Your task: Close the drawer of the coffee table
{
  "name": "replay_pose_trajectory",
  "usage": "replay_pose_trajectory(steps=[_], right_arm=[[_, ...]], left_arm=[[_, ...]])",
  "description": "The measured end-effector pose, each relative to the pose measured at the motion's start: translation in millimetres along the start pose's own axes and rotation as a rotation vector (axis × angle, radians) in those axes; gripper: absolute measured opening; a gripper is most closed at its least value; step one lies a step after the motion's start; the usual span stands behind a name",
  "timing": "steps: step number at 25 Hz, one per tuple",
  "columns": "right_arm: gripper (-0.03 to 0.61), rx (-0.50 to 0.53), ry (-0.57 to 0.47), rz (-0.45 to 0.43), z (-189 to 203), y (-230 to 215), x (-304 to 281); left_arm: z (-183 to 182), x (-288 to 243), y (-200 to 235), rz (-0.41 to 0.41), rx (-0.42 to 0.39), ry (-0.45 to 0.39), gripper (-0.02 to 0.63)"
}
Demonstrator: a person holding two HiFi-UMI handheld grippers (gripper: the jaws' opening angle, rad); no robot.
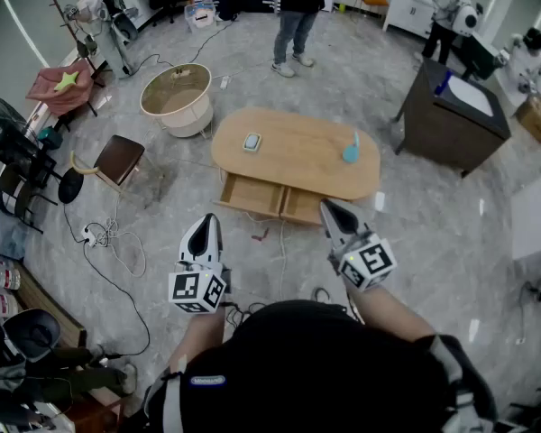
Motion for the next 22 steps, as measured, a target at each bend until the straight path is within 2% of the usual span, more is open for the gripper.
replay_pose_trajectory(steps=[6,11,22], right_arm=[[0.009,-0.030,-0.053,-0.006,-4.2,-1.3,2.0],[0.011,-0.025,-0.053,-0.003,-0.8,0.9,1.5],[0.012,-0.030,-0.050,-0.006,6.6,4.8,-1.7]], left_arm=[[1.2,-4.0,-1.7,0.004,0.004,0.001,0.008],[2.7,-2.5,-2.2,0.001,0.007,-0.004,0.008],[7.5,9.2,4.5,-0.076,0.019,-0.031,0.009]])
Point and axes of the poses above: the fingertips, and each gripper's own axes: x backward along the fingers, y to its left, z out of its underside, the point moved 9 cm from there along x, backward along the fingers, and after that the axes turned 14 degrees about -y, right-handed, at the moved point
